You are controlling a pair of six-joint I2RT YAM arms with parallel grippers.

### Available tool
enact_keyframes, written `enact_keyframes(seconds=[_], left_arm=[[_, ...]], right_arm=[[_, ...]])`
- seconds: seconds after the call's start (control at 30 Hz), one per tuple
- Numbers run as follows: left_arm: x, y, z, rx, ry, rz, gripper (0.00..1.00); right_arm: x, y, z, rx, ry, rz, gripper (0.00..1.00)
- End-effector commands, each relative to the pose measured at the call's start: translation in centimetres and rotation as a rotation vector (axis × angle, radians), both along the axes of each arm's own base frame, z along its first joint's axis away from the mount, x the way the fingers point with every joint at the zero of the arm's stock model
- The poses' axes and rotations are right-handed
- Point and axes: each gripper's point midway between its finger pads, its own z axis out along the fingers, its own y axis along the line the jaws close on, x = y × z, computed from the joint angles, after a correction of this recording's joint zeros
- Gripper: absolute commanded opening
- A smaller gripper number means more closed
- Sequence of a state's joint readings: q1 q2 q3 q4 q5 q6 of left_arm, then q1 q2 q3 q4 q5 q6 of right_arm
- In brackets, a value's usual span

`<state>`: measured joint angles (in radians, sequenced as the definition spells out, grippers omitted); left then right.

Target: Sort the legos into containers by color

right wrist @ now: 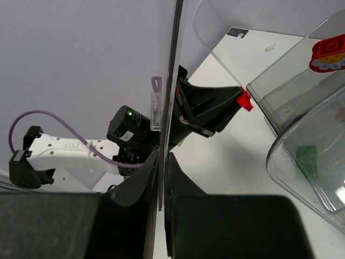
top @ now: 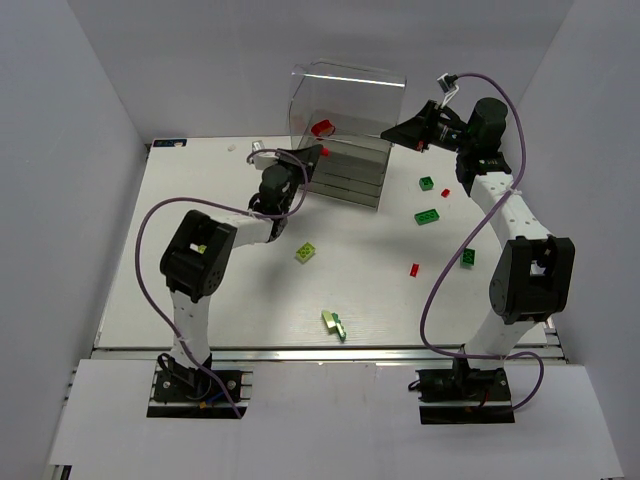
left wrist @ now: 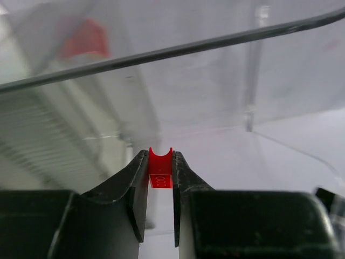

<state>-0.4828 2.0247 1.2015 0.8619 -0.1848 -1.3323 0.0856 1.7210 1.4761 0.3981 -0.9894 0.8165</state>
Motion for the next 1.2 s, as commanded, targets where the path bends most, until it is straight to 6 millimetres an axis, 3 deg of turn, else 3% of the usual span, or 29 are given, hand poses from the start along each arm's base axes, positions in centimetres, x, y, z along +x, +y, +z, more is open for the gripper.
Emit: enact_keyframes(seconds=[0.0,0.1,0.23,0.37,0.53,0.87,1.03,1.07,1.1,1.17], left_arm=[[-0.4,-1.4,8.2,-0.140,-0.220,-0.088,0.00],[0.4,-1.7,8.3,-0.135,-0.210,-0.081,0.00],[2.2,-1.6,6.8,-0.080,-0.163,-0.046,0.02],[3.5,-1.8,5.4,0.009,-0.123,-0.022,0.17],[4.9,-1.7,4.2,0.151,-0.054,0.017,0.26],[6.1,-1.7,3.5,0.184,0.007,0.046,0.61],[6.1,-1.9,3.4,0.174,0.006,0.036,0.57],[6.0,-2.0,3.6,0.168,0.001,0.029,0.53],[5.4,-2.6,4.2,0.158,-0.024,-0.015,0.29],[4.9,-2.7,3.9,0.159,-0.029,-0.033,0.23]], right_arm=[[-1.9,-0.6,5.6,-0.006,-0.240,-0.019,0.00],[-2.2,0.2,5.4,-0.005,-0.240,0.001,0.00],[-1.8,-0.5,5.3,-0.006,-0.236,-0.015,0.00],[-1.7,-0.5,5.3,-0.007,-0.237,-0.017,0.00],[-1.8,-0.5,5.3,-0.003,-0.235,-0.016,0.00],[-1.8,-0.6,5.6,-0.001,-0.240,-0.016,0.00],[-1.8,-0.6,5.6,-0.002,-0.239,-0.018,0.00],[-1.9,-0.5,5.6,-0.004,-0.245,-0.014,0.00],[-1.9,-0.6,5.6,-0.005,-0.244,-0.012,0.00],[-1.9,-0.6,5.5,-0.006,-0.244,-0.012,0.00]])
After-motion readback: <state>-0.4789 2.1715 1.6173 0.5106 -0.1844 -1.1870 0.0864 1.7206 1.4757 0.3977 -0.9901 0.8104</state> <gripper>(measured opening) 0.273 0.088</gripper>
